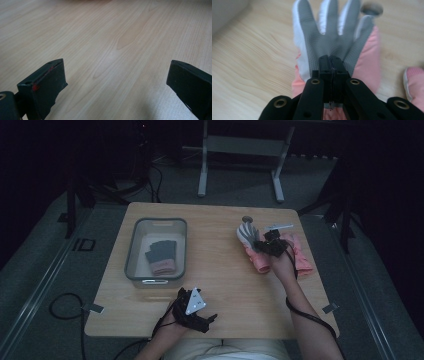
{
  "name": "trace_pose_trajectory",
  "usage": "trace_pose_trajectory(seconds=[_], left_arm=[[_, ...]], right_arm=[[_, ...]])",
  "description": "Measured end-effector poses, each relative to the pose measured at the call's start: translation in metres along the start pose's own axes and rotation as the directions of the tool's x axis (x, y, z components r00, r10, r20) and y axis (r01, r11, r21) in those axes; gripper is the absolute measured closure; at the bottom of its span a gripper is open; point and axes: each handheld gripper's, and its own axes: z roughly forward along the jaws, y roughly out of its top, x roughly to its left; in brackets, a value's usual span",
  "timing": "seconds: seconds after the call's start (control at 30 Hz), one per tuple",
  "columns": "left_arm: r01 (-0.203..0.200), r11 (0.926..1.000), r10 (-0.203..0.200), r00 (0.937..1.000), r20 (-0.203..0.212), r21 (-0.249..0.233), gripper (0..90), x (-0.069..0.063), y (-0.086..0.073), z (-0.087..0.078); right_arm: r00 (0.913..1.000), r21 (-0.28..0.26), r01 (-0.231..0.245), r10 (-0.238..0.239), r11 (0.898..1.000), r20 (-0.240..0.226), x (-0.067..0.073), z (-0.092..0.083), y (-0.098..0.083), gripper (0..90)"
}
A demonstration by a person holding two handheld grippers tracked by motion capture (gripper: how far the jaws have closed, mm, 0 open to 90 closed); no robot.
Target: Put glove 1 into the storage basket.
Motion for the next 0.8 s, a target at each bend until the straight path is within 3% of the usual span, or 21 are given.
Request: trace_pose_trajectory(seconds=[0.2,0.3,0.4,0.63,0.8], left_arm=[[-0.007,0.9999,0.007,0.9999,0.010,0.010,1.9,-0.002,0.000,0.001],[-0.007,1.0000,0.007,0.9987,0.050,0.007,1.9,-0.003,-0.001,0.001],[-0.020,0.9998,0.020,0.9988,0.044,0.008,1.9,-0.005,-0.001,0.000],[-0.004,1.0000,0.004,0.9995,0.030,0.003,1.9,-0.001,-0.003,-0.002],[-0.004,0.9999,0.004,0.9997,0.026,0.012,1.9,0.001,-0.003,-0.001]], right_arm=[[0.9984,-0.116,-0.040,0.045,0.992,0.033,0.041,-0.044,0.019,89.0],[0.9985,-0.139,-0.033,0.039,0.990,0.039,0.060,-0.056,0.024,89.0],[0.9992,-0.146,-0.020,0.024,0.989,0.032,0.075,-0.062,0.023,89.1],[0.9908,-0.155,-0.120,0.128,0.981,0.043,0.099,-0.069,0.003,89.0],[0.9826,-0.122,-0.164,0.173,0.979,0.068,0.113,-0.058,-0.015,89.0]])
